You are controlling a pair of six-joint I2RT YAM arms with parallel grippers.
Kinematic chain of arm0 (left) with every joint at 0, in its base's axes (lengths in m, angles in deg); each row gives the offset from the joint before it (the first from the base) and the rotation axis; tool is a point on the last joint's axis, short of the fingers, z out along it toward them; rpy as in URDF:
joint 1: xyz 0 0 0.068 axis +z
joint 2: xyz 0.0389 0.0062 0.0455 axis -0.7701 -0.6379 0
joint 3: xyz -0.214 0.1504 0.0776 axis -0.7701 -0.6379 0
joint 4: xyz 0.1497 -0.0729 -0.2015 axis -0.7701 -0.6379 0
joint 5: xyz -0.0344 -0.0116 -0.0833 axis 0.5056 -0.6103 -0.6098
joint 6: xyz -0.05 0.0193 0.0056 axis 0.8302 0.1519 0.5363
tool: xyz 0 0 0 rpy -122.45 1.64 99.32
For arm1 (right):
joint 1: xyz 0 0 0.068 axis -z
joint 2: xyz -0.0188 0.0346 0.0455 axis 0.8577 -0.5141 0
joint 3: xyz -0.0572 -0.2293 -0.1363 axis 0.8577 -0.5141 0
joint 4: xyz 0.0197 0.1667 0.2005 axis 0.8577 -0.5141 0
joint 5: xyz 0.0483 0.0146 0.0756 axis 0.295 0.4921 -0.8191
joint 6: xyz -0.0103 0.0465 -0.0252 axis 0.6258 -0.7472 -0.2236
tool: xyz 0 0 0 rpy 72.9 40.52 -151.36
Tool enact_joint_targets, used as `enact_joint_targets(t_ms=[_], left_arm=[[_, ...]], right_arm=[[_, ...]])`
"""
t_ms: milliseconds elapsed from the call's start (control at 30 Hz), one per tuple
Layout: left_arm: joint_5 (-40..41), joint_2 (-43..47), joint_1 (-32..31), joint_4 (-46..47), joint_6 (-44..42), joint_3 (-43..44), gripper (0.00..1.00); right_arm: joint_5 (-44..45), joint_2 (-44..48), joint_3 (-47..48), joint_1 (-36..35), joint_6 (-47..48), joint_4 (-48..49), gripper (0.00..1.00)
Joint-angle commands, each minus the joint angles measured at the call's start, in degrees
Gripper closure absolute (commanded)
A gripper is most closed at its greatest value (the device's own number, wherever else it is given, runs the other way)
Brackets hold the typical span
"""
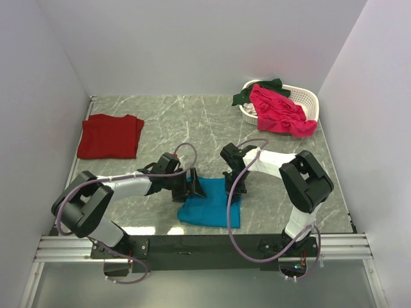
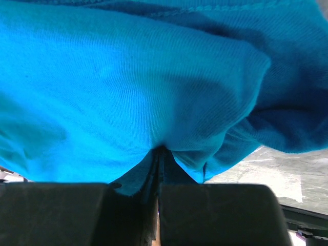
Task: Fold and stack the t-shirts
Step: Neatly place the folded tshirt to the corner
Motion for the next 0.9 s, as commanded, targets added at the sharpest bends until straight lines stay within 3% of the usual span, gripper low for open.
enact_joint_targets(t_ms=[0, 200, 300, 333, 400, 500, 567, 733, 867], left_arm=[[5.0, -5.1, -2.2, -6.0, -2.1, -0.8, 0.14], [6.2, -8.1, -4.7, -7.8, -2.6, 1.9, 0.23], [7.4, -9.8, -5.2, -9.3, -2.8, 3.0, 0.36], [7.7, -10.7, -5.3, -10.2, -2.8, 3.2, 0.44], [9.3, -11.3, -5.3, -11.1, -2.7, 3.6, 0.51], [11.6, -12.4, -5.3, -13.4, -2.8, 4.9, 0.72], [12.9, -13.3, -5.2, -15.5, -3.2, 6.4, 0.99], [19.3, -14.0, -4.8, -21.3, -6.2, 10.8, 1.0], [25.3, -13.0, -0.9, -28.1, -11.1, 16.9, 1.0]], right_arm=[[5.9, -4.4, -1.7, -0.7, 0.0, 4.3, 1.0], [5.6, -4.6, -1.6, -0.7, -0.2, 4.5, 1.0], [5.4, -5.1, -1.5, -0.8, -0.2, 4.7, 1.0], [5.3, -5.0, -1.4, -0.7, -0.1, 4.7, 1.0], [5.3, -5.1, -1.2, -0.8, -0.2, 4.7, 1.0], [5.4, -5.2, -0.6, -0.8, 0.2, 4.5, 1.0], [5.4, -5.2, 0.2, -0.7, 0.4, 4.0, 1.0], [6.3, -4.4, 2.5, -0.6, 1.1, 2.4, 1.0], [7.7, -2.5, 4.9, 0.4, 2.0, 0.2, 1.0]])
